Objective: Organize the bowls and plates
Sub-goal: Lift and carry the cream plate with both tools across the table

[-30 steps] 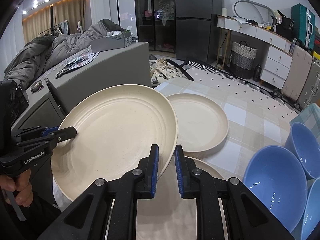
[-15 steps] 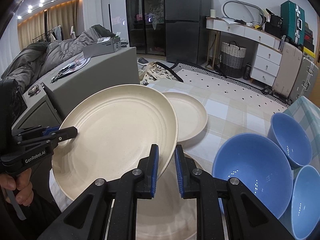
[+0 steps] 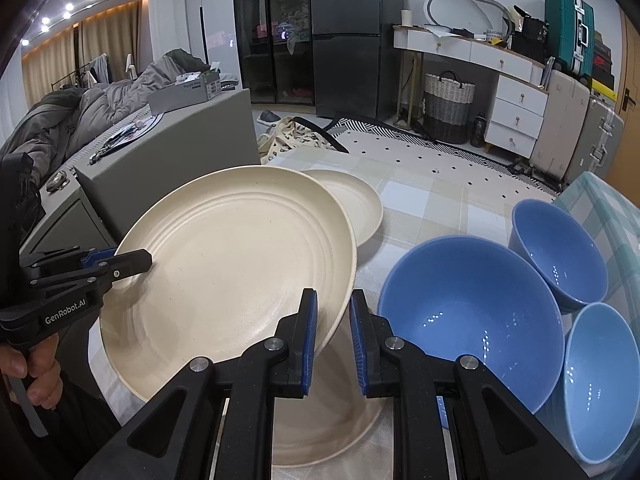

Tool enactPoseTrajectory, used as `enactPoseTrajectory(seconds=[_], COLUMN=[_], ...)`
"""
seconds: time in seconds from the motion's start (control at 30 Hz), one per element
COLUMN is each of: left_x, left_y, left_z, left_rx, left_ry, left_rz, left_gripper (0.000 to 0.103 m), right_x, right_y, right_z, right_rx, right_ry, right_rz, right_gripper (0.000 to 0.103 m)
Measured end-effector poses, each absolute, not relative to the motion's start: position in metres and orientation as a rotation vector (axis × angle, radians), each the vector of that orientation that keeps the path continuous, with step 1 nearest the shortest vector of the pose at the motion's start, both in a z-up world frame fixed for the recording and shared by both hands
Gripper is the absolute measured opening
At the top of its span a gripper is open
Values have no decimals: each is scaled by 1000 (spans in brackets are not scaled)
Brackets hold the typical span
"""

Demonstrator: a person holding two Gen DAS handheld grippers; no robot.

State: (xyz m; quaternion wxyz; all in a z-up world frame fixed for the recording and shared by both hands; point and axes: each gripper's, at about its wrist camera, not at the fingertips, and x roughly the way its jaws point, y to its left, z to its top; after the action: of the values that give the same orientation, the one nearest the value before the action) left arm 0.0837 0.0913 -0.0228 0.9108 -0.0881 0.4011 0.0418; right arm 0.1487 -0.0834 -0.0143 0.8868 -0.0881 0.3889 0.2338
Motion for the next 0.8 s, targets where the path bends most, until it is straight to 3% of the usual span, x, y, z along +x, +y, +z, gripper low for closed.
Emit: enactPoseTrajectory(seconds=[0.8], left_x=[87], left_y=[67], left_z=[-39], left_rx=[-134], left_ry=[884], left_rz=[74], left_gripper=[17], right_x=[140], right_y=[-102], right_z=[-37], right_rx=[-201], right_ry=[848], right_rz=[453], right_gripper=[16])
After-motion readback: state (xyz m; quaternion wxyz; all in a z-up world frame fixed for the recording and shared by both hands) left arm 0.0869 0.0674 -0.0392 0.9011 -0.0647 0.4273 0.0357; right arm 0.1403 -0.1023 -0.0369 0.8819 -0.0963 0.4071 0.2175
